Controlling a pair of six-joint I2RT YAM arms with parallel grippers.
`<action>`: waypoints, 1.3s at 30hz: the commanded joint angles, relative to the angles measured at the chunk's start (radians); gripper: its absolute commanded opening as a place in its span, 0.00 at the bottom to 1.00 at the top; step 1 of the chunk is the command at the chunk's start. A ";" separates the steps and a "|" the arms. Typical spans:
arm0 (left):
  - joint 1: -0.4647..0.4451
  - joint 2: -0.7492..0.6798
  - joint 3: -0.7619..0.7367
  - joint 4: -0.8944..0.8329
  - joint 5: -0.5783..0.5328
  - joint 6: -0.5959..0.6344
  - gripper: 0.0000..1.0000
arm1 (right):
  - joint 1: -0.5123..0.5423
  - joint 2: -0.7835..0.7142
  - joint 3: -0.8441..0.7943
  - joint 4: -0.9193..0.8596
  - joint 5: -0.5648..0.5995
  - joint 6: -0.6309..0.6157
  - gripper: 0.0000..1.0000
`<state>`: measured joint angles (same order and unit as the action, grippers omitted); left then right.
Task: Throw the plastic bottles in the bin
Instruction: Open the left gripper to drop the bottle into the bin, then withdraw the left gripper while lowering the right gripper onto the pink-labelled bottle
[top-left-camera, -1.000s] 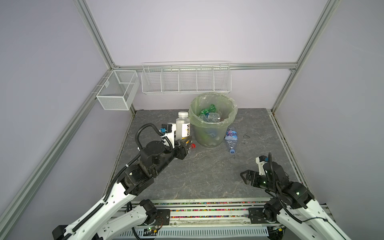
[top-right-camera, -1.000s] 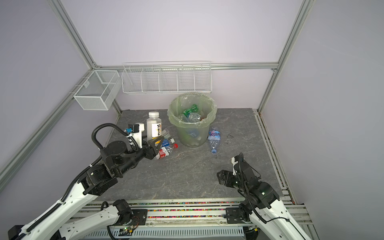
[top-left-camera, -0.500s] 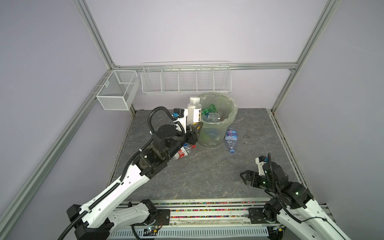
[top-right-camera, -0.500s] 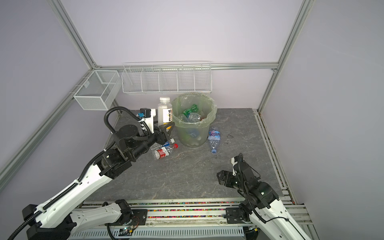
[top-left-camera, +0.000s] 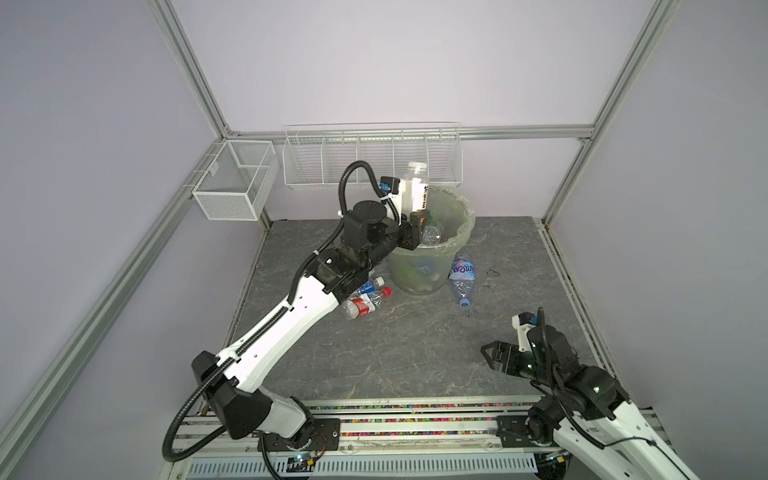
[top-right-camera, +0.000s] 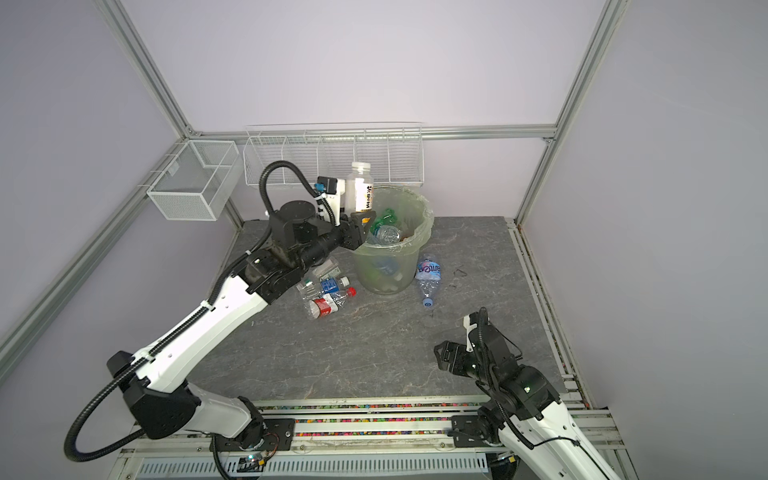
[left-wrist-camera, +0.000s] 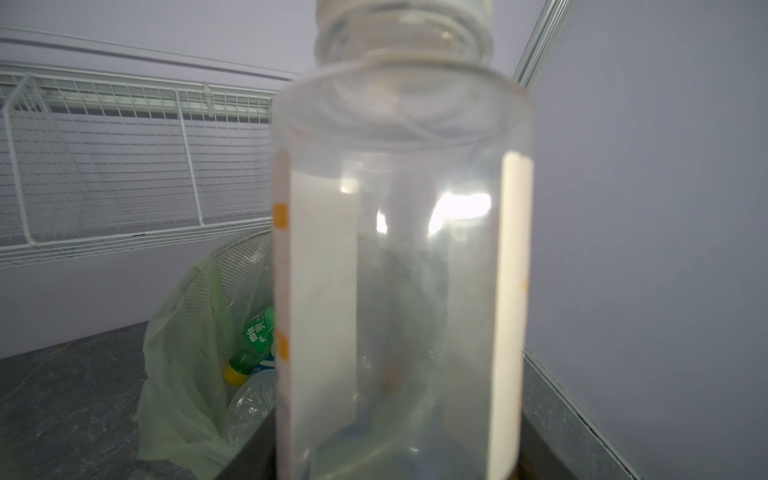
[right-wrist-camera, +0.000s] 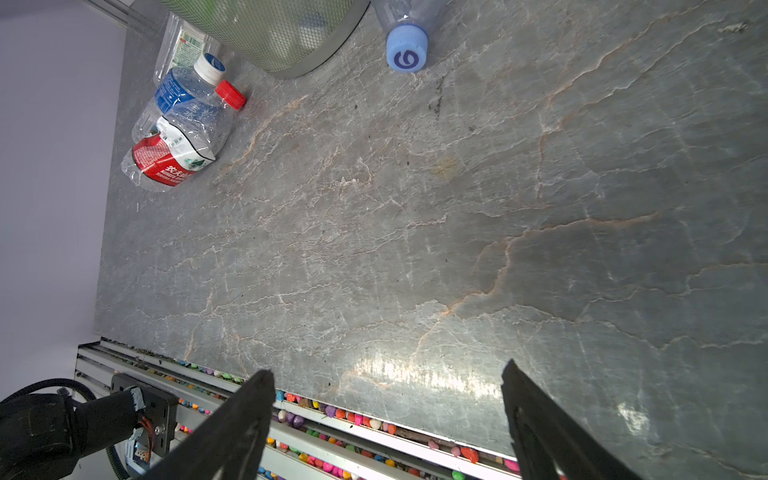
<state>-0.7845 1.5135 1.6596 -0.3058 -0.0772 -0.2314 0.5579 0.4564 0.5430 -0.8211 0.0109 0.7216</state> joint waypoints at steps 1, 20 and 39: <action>0.008 0.103 0.136 -0.123 0.048 -0.006 0.36 | -0.003 -0.013 0.002 -0.027 0.015 -0.010 0.88; -0.033 -0.012 0.258 -0.326 -0.039 -0.021 0.99 | -0.004 0.021 0.010 -0.010 0.011 -0.013 0.88; -0.037 -0.535 -0.459 -0.187 -0.131 -0.141 0.99 | -0.005 0.186 0.111 0.032 0.121 -0.074 0.88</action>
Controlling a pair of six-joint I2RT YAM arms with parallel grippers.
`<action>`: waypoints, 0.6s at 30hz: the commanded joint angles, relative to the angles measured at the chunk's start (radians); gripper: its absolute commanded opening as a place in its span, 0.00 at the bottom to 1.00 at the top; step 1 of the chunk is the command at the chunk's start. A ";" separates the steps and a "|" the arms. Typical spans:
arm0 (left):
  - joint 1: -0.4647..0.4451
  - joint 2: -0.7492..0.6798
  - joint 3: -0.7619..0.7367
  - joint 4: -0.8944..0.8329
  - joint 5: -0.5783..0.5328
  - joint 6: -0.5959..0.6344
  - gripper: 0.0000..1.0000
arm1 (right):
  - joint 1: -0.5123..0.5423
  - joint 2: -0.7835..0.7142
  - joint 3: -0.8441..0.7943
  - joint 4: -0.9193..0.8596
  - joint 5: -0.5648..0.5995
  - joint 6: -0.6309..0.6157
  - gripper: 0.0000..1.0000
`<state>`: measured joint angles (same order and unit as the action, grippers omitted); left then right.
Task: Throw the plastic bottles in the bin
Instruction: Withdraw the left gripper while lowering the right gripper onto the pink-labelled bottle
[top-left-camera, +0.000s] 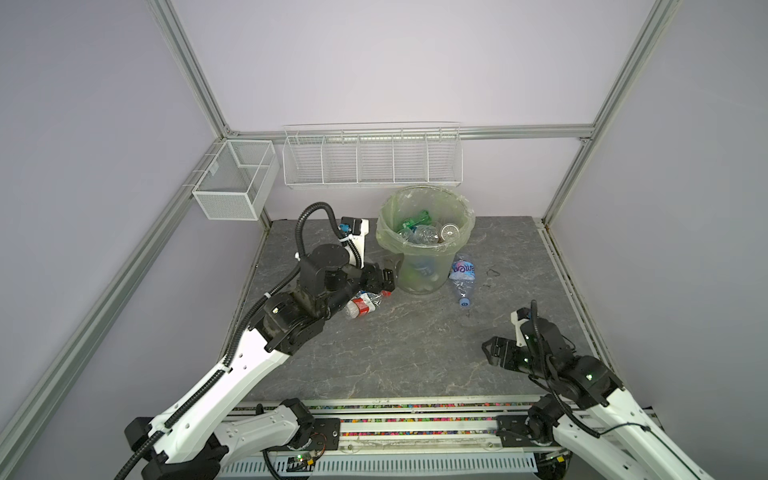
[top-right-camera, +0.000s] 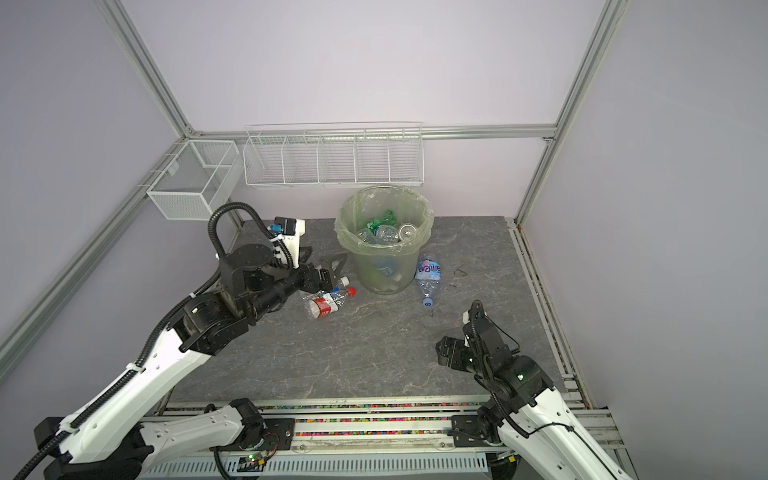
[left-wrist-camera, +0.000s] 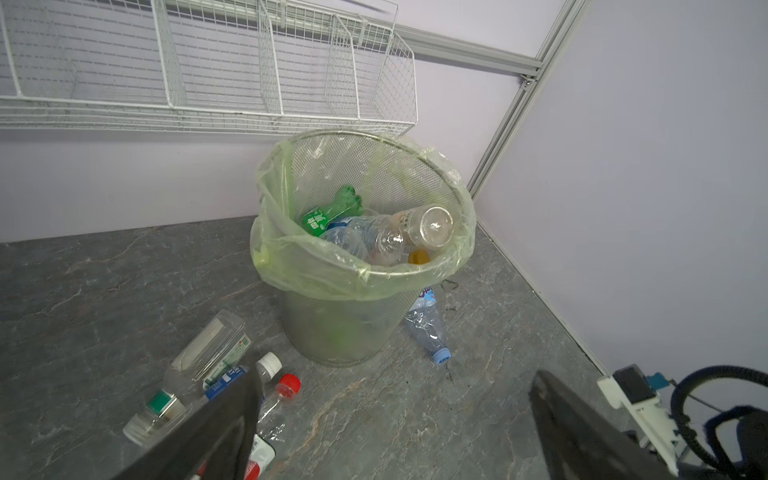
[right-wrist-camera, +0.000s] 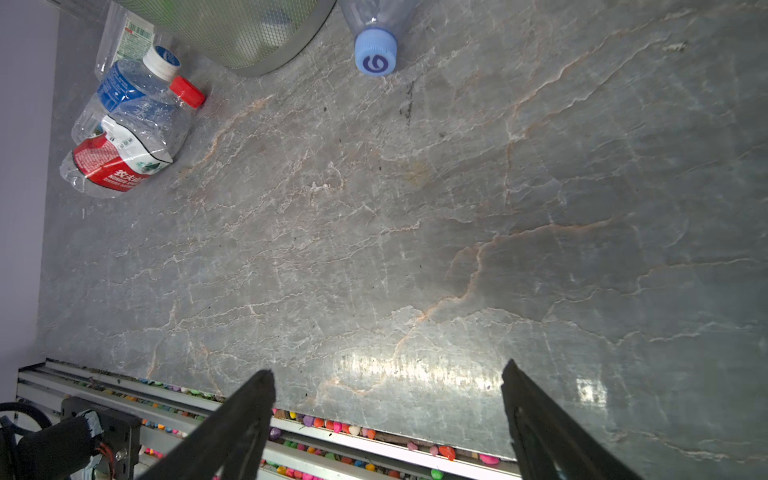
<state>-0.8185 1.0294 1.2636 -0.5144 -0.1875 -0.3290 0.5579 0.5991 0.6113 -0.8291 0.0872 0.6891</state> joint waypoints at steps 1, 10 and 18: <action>-0.004 -0.069 -0.091 0.020 -0.023 -0.050 0.99 | -0.005 0.065 0.056 0.050 0.052 -0.054 0.89; -0.005 -0.244 -0.320 -0.022 -0.044 -0.138 0.97 | -0.034 0.325 0.202 0.148 0.076 -0.189 0.88; -0.006 -0.400 -0.501 -0.040 -0.021 -0.235 0.94 | -0.076 0.580 0.301 0.277 0.029 -0.293 0.89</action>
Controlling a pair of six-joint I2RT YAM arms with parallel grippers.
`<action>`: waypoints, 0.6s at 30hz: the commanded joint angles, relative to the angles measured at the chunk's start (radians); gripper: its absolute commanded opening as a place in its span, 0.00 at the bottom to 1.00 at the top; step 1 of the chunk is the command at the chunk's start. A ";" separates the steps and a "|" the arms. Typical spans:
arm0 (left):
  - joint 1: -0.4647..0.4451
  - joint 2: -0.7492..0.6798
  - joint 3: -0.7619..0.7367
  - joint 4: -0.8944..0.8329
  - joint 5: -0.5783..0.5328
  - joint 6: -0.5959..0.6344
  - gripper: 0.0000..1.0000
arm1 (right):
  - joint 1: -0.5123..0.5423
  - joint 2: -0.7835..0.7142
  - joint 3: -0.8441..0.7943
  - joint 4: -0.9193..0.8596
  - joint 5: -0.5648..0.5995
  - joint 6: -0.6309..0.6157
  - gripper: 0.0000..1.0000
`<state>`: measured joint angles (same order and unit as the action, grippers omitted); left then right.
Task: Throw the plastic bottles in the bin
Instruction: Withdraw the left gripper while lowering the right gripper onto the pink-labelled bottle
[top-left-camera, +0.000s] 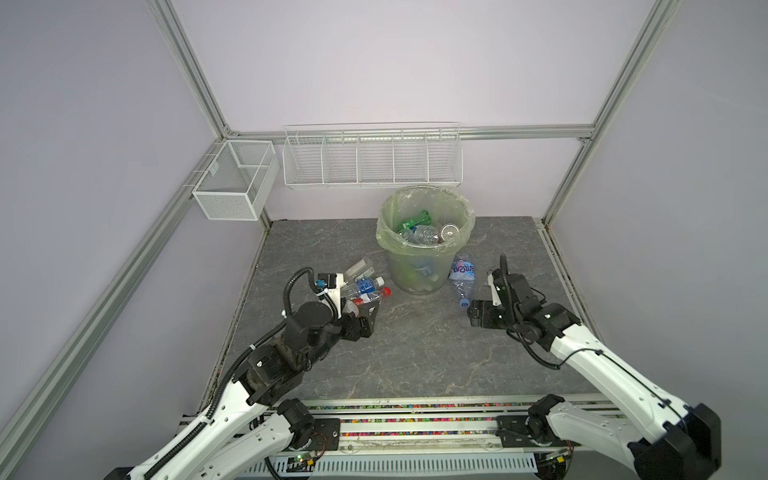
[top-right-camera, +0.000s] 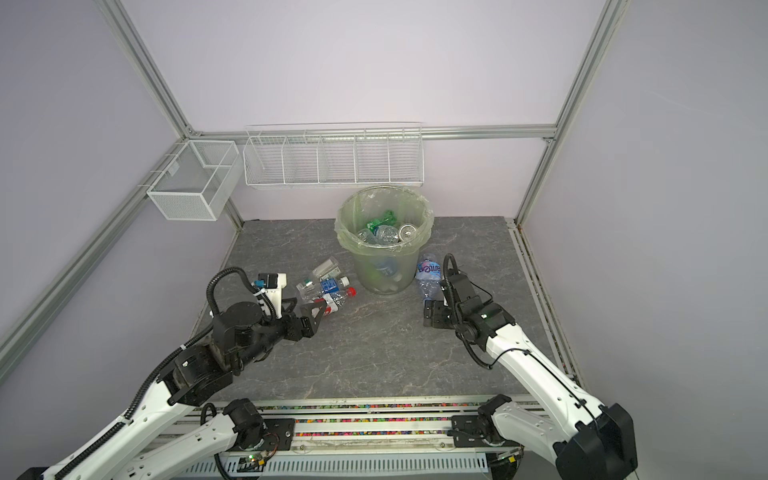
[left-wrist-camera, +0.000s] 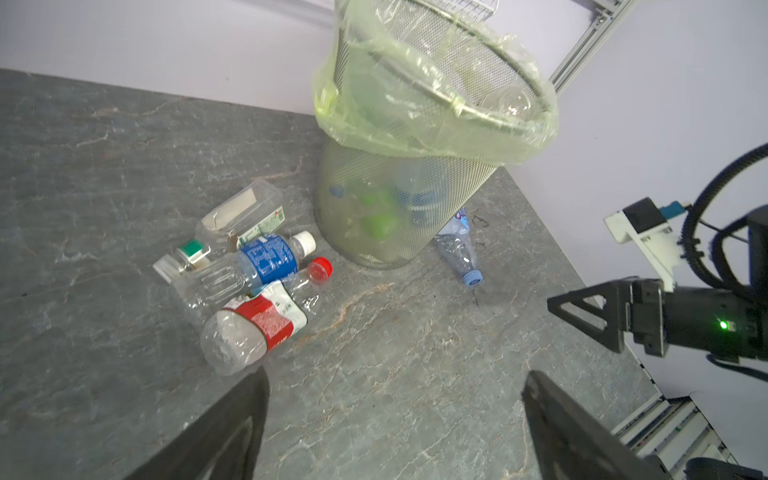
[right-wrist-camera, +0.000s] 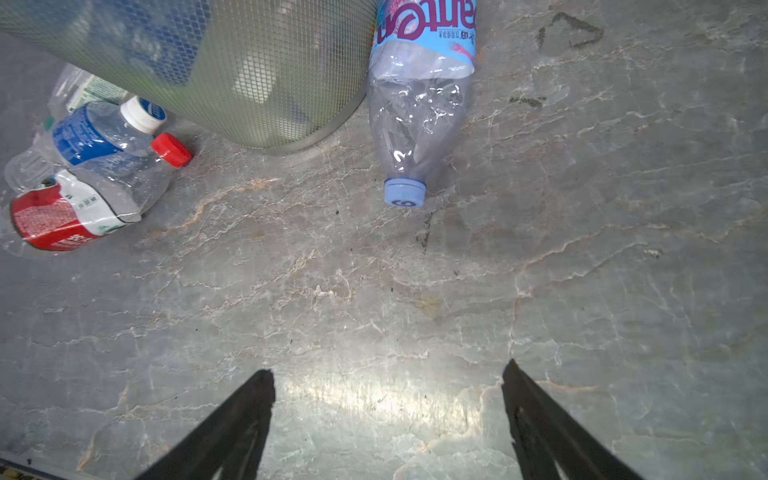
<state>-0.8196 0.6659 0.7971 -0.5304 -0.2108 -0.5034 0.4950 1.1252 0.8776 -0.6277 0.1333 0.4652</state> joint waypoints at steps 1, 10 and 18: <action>-0.006 -0.052 -0.046 -0.026 0.002 -0.068 0.94 | -0.020 0.081 0.043 0.089 -0.023 -0.079 0.89; -0.013 -0.140 -0.109 -0.048 0.014 -0.104 0.92 | -0.103 0.334 0.139 0.201 -0.048 -0.147 0.89; -0.015 -0.200 -0.149 -0.055 0.017 -0.122 0.91 | -0.152 0.515 0.185 0.313 -0.102 -0.123 0.89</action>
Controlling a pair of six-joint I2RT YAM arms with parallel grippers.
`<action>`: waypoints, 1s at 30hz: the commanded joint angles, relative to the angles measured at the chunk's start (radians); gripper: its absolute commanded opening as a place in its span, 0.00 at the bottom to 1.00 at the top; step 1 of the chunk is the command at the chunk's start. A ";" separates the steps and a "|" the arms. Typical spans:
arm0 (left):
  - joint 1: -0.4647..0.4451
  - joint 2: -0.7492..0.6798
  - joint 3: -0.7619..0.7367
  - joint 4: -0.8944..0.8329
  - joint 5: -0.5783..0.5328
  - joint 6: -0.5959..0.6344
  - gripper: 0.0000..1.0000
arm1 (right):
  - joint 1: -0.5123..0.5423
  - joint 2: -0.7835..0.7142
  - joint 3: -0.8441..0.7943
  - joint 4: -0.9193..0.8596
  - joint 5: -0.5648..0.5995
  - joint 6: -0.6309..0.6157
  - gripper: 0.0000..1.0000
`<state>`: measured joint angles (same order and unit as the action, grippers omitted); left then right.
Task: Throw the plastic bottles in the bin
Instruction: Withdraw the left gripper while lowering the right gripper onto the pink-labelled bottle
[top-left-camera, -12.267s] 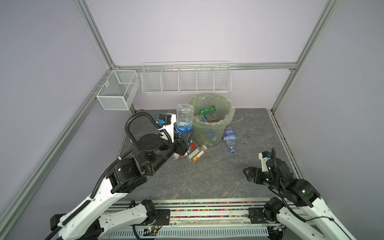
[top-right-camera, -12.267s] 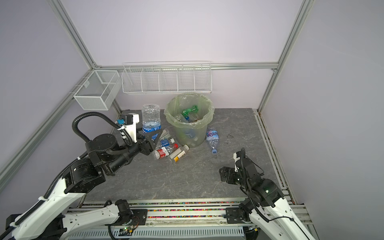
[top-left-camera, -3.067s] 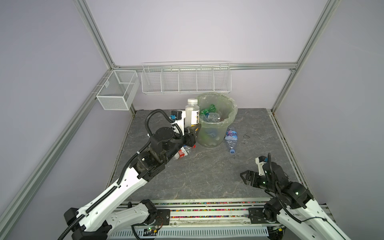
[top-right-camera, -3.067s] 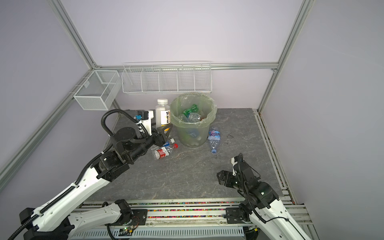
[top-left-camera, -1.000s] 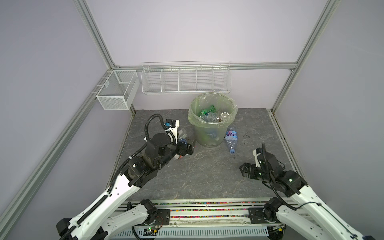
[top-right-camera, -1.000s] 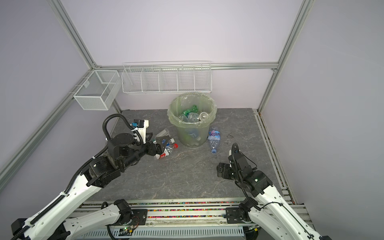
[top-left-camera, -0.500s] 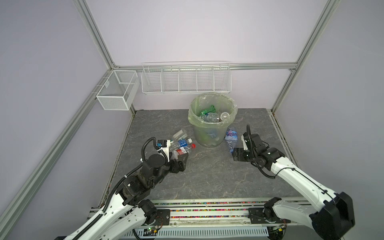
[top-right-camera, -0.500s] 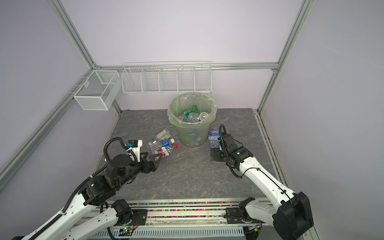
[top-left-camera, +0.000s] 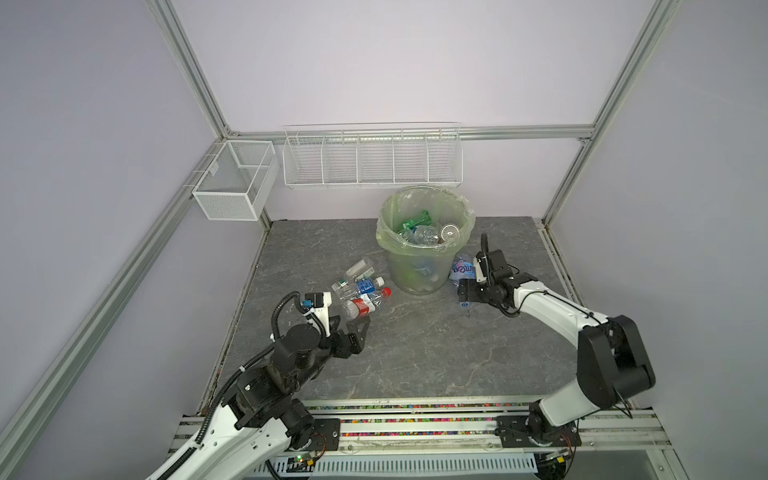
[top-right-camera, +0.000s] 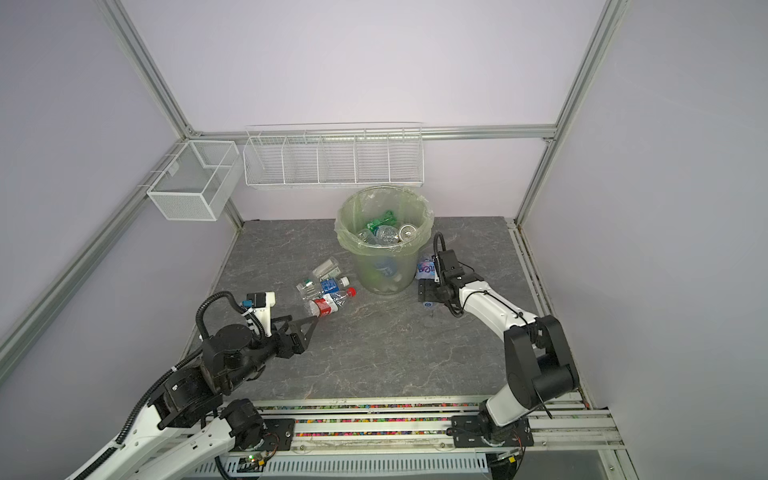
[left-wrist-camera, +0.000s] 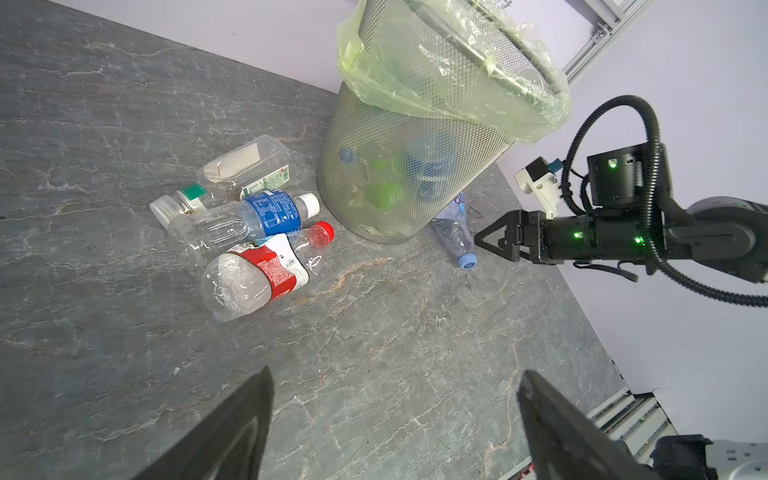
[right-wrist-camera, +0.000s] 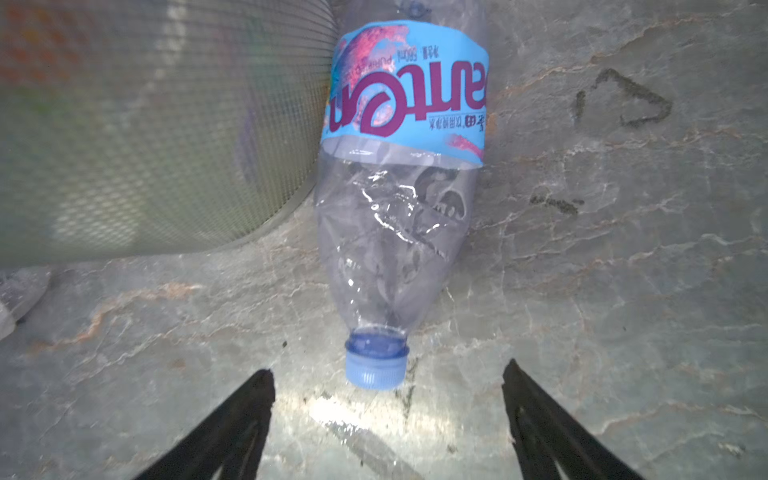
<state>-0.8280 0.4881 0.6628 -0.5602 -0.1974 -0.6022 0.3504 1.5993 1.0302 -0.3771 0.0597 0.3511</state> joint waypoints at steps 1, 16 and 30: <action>-0.007 -0.025 -0.017 -0.027 0.003 -0.024 0.91 | -0.012 0.061 0.043 0.064 -0.030 -0.006 0.89; -0.007 -0.033 -0.038 -0.034 -0.008 -0.009 0.91 | -0.074 0.259 0.155 0.101 -0.081 0.026 0.92; -0.007 -0.008 -0.044 -0.015 -0.004 -0.011 0.90 | -0.109 0.339 0.217 0.091 -0.106 0.071 0.98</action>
<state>-0.8314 0.4759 0.6285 -0.5770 -0.1970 -0.6090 0.2569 1.9202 1.2274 -0.2859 -0.0292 0.3943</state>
